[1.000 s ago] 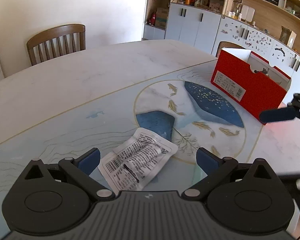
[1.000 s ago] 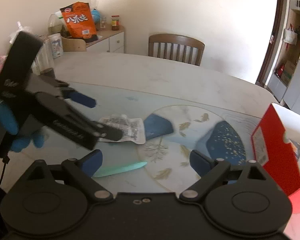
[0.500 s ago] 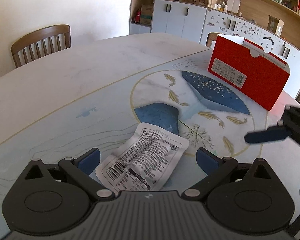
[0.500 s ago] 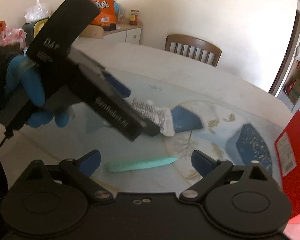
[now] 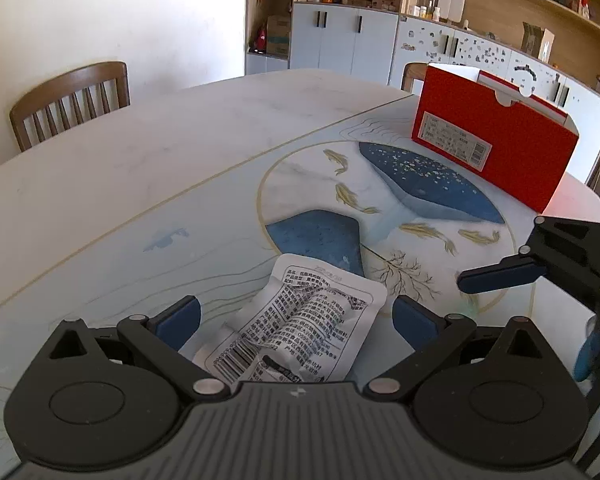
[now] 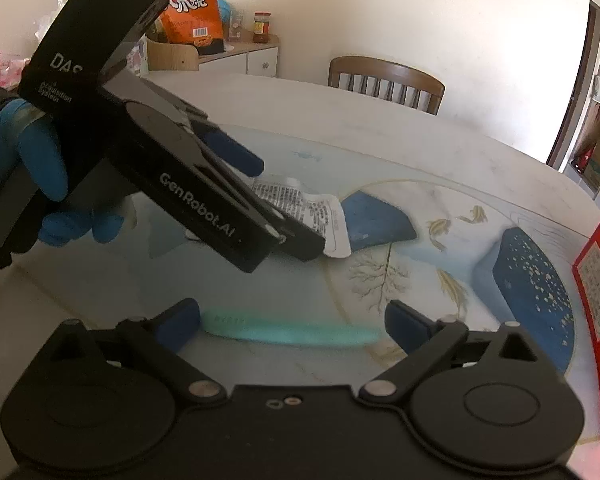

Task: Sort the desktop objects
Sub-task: 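Grasp the white printed sachet with left tool while right tool grasps teal toothbrush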

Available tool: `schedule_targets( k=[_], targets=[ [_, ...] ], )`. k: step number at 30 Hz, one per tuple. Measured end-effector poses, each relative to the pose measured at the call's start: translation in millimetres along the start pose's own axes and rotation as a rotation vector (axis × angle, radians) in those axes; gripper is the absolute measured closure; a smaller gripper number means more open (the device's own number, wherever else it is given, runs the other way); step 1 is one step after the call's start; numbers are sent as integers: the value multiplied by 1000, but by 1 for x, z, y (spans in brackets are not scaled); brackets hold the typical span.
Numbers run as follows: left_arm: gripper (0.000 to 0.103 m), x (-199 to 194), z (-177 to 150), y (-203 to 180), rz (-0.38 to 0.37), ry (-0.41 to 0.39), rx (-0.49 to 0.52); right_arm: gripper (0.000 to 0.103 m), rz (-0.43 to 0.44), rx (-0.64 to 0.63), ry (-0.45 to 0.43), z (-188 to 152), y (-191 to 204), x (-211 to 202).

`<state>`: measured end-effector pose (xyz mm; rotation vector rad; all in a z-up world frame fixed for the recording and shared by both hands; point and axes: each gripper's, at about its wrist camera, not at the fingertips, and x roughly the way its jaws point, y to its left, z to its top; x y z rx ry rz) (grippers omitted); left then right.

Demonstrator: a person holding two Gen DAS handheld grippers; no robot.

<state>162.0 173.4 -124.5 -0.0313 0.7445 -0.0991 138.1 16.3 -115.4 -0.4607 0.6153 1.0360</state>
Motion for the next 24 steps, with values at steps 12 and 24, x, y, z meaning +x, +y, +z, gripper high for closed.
schedule_targets(
  k=[12, 24],
  targets=[
    [0, 5, 3, -2, 26, -5, 0, 2, -32, 125, 23, -1, -11, -9],
    [0, 10, 4, -10, 29, -2, 35, 1, -98, 202, 25, -7, -10, -6]
  ],
)
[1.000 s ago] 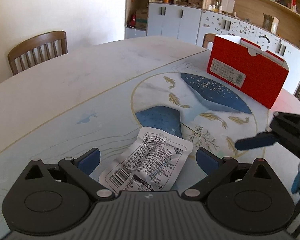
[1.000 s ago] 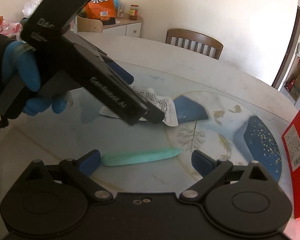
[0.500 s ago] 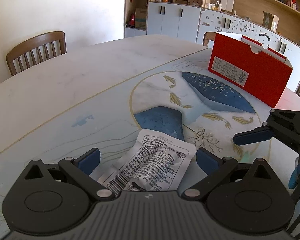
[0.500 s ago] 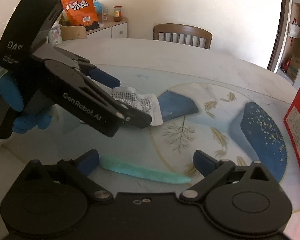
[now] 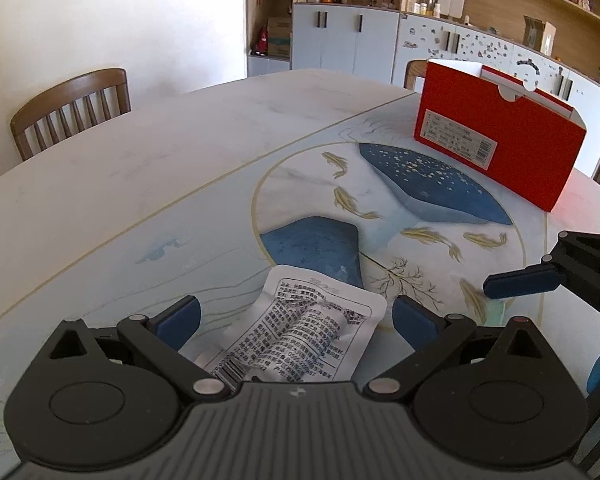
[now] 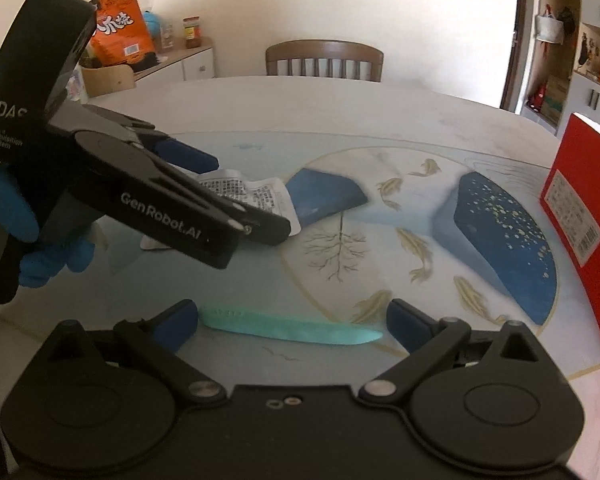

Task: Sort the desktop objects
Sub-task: 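Grasp the white printed sachet with left tool while right tool grasps teal toothbrush, then carry the white sachet and teal toothbrush with both tools into the red box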

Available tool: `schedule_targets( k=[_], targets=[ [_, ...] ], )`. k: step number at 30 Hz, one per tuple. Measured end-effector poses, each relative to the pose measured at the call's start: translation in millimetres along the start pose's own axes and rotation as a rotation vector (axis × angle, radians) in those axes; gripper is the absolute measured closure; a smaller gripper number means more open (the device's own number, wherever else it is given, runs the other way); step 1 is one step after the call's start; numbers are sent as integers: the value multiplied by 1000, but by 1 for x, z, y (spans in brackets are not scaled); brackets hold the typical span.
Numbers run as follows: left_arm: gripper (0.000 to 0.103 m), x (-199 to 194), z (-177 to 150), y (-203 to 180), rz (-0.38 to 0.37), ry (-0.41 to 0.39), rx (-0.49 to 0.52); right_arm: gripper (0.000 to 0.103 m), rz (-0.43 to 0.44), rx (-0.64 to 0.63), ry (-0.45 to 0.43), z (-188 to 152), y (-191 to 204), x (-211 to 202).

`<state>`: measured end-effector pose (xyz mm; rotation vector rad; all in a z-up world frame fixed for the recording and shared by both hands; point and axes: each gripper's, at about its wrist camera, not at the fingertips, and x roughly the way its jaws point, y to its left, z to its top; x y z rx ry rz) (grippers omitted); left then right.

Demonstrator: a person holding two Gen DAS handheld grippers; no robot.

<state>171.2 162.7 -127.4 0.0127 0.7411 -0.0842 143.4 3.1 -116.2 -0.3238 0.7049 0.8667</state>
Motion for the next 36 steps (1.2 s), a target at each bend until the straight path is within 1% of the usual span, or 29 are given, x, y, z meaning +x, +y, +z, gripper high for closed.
schedule_targets(
  k=[4, 8, 17, 18, 20, 23, 25, 26, 27, 29, 32, 36],
  targets=[
    [0, 2, -1, -3, -1, 6, 14, 2, -5, 5, -10, -2, 0, 0],
    [0, 2, -2, -7, -3, 6, 27, 7, -3, 5, -21, -3, -3, -2],
    [2, 3, -2, -15, -11, 12, 46, 8, 4, 15, -11, -2, -11, -5],
    [5, 4, -2, -15, -8, 16, 51, 8, 2, 13, -10, -3, -12, -6],
    [6, 5, -2, -17, -1, 20, 58, 8, -2, 14, -7, -3, -14, -8],
    [13, 4, -2, -19, -6, 16, 65, 8, -11, 9, -10, -3, -16, -12],
    [20, 3, -1, -22, -9, 9, 76, 8, -17, 9, -12, -3, -18, -15],
    [27, 3, -1, -23, -13, 4, 80, 8, -23, 8, -14, -3, -20, -17],
    [30, 2, -1, -25, -12, 1, 86, 8, -30, 8, -16, -2, -21, -18],
    [32, 2, 0, -30, -9, -2, 97, 8, -38, 11, -19, -2, -23, -22],
    [42, 1, 1, -37, -5, -14, 113, 8, -55, 13, -26, 0, -27, -31],
    [45, 0, 7, -44, -9, -22, 117, 8, -77, 15, -27, 2, -33, -42]
  ],
)
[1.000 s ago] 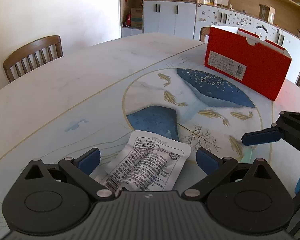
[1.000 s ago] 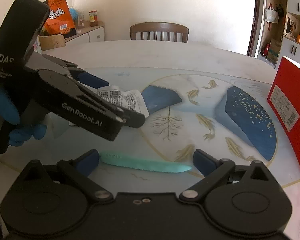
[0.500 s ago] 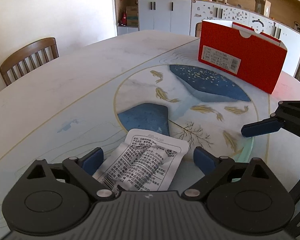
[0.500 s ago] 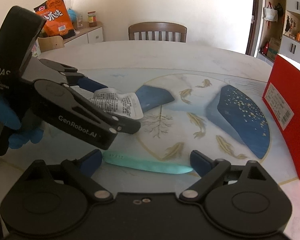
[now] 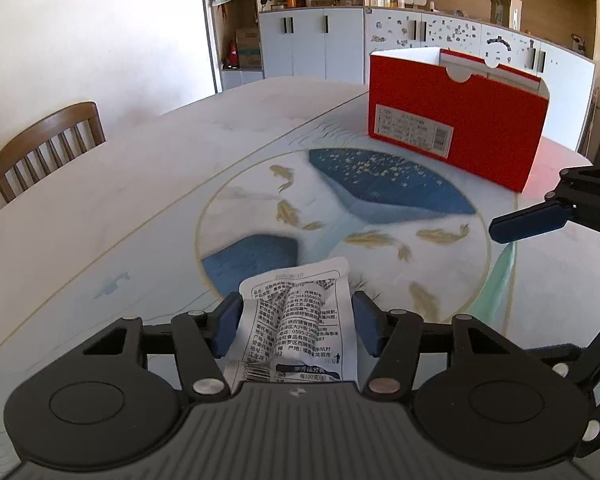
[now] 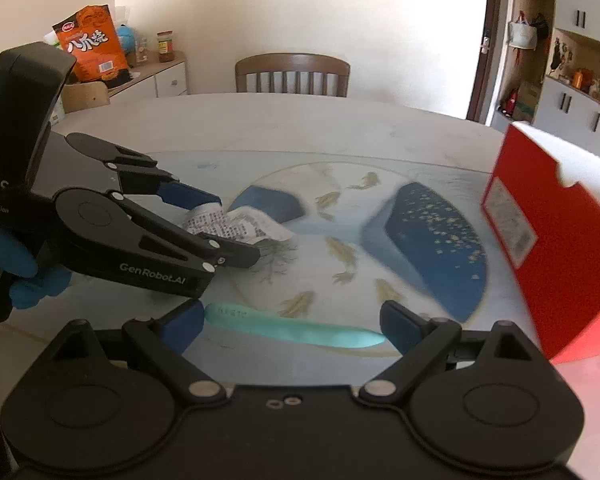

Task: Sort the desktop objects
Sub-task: 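Carry the white sachet and teal toothbrush with both tools into the red box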

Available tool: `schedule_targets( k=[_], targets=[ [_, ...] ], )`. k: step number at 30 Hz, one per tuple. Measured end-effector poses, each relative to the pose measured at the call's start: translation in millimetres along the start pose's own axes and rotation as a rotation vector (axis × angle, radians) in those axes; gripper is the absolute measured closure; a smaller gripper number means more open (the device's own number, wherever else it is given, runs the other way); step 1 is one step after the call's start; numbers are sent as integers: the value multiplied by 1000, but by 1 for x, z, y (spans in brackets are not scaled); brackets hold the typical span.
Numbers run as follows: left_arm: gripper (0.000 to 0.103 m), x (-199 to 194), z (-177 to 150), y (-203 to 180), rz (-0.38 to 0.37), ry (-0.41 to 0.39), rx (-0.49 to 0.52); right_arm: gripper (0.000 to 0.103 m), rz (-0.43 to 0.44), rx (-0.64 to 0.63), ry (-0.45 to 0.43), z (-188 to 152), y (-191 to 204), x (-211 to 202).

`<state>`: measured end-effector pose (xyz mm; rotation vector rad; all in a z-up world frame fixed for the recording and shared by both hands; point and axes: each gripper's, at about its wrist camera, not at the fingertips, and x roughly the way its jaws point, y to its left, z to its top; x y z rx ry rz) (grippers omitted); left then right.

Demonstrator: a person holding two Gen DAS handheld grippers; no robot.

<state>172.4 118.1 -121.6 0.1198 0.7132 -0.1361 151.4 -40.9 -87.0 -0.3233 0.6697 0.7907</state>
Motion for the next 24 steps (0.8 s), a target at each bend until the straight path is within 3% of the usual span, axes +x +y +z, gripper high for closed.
schedule_targets(
  k=[10, 24],
  targets=[
    [45, -4, 19, -19, 6, 9, -23, 8, -18, 0, -22, 7, -28, -26],
    [45, -20, 81, -60, 19, -59, -41, 8, -32, -9, -108, 32, -85, -66]
  ],
)
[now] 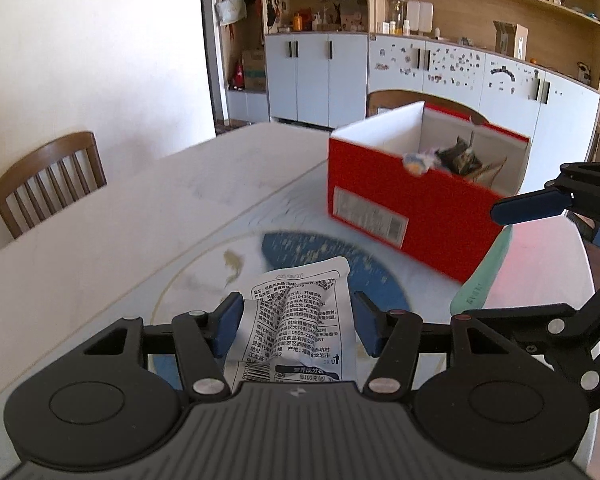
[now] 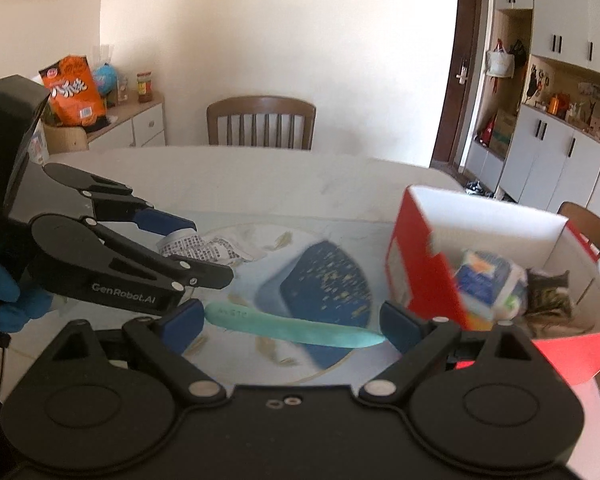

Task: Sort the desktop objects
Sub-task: 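Carry the white sachet and teal toothbrush with both tools into the red box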

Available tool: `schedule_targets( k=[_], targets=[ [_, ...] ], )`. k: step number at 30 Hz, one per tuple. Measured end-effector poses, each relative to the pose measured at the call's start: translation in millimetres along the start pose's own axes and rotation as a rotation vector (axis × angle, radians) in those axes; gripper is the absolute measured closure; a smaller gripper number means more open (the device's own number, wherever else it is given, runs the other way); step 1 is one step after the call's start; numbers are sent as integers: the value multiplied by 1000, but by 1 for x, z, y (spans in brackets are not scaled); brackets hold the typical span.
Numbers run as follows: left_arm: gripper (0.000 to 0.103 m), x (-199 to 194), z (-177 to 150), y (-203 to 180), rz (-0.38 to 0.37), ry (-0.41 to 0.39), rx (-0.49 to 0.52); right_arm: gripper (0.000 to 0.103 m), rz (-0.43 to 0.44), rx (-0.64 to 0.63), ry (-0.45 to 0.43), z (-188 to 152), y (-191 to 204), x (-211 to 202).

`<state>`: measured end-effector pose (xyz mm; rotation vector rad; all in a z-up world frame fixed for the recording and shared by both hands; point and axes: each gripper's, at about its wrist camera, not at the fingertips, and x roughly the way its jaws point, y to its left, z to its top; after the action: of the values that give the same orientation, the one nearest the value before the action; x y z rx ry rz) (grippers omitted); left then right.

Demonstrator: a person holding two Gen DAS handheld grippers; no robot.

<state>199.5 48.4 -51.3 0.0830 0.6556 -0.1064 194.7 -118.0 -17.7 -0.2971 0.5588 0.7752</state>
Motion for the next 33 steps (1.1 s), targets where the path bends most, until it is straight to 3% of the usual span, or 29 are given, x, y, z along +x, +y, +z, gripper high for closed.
schedule_targets(
  k=[16, 33],
  targets=[
    [45, 5, 66, -46, -6, -67, 5, 8, -26, 3, -63, 18, -78, -24],
    [45, 57, 125, -107, -39, -78, 42, 8, -38, 17, -37, 18, -162, -18]
  ],
)
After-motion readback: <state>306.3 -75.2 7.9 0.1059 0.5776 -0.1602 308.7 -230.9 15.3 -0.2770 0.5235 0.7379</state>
